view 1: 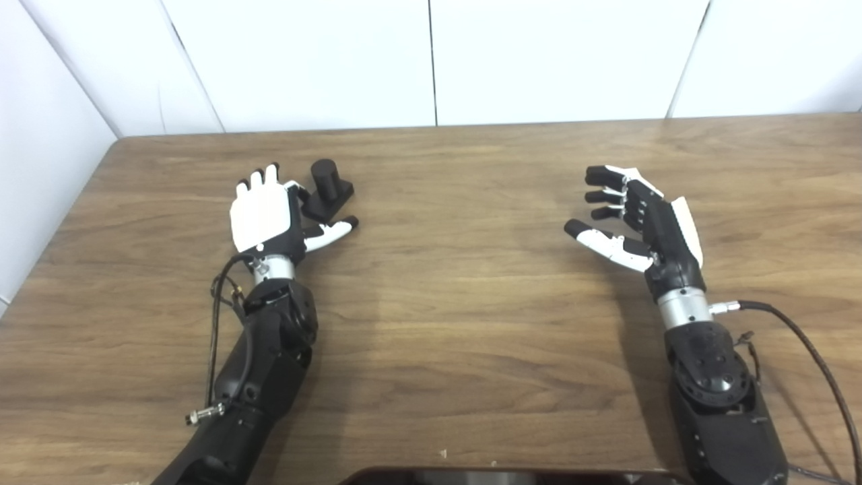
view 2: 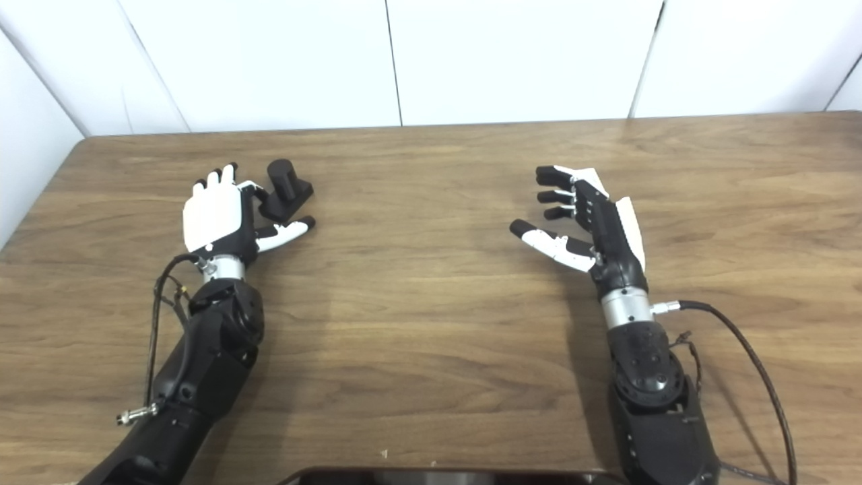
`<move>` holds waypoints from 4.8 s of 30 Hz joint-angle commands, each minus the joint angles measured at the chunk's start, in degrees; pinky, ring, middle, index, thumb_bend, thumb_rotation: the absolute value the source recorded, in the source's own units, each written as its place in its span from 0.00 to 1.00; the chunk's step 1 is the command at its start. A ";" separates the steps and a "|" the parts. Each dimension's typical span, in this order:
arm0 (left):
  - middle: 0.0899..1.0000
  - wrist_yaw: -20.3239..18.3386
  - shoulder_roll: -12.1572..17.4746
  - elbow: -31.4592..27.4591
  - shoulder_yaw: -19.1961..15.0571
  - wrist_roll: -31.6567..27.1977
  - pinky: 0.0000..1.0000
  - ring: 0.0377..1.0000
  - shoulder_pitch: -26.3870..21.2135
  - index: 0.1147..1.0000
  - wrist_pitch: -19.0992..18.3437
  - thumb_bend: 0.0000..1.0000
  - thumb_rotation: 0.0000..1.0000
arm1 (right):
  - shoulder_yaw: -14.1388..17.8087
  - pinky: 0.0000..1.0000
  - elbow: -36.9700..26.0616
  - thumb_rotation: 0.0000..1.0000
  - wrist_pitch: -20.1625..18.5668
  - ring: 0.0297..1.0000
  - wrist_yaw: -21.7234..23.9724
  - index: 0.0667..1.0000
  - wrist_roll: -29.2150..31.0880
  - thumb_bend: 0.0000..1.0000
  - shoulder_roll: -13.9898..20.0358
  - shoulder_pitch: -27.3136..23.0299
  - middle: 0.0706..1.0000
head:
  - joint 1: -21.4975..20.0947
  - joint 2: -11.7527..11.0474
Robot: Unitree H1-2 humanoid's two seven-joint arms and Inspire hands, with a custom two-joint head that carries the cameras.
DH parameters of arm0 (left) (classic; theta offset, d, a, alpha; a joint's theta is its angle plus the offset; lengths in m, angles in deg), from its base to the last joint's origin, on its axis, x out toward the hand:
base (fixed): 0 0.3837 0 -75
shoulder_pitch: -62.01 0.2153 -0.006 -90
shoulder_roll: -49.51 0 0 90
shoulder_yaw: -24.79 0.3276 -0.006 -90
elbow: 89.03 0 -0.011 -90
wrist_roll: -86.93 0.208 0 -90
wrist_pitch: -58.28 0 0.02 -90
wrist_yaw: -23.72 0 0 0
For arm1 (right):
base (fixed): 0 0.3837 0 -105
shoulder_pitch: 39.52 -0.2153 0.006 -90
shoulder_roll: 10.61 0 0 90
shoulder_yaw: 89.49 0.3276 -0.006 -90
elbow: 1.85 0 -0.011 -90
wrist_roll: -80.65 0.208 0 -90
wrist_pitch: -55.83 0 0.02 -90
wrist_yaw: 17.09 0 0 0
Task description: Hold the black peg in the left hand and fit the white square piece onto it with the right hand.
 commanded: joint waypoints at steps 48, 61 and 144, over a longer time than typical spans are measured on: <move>0.91 3.69 1.50 9.52 1.16 -2.56 0.97 0.95 -5.40 0.60 -0.63 0.70 0.51 | 1.20 0.67 -3.99 0.35 1.27 0.72 0.27 0.71 -0.07 0.64 1.61 -1.48 0.73 | -0.61 0.05; 0.89 2.79 1.47 9.99 0.94 -2.90 1.00 0.93 -5.88 0.58 -0.63 0.67 0.45 | 1.34 0.67 -4.11 0.36 1.13 0.72 -0.06 0.71 -0.15 0.64 1.55 -1.46 0.73 | -0.05 0.08; 0.90 -14.62 -0.75 -17.95 14.23 -13.34 1.00 0.98 9.07 0.42 17.74 0.51 0.08 | 2.45 0.66 -6.32 0.41 -1.32 0.73 0.07 0.71 -0.41 0.64 2.49 -2.13 0.74 | -2.35 1.23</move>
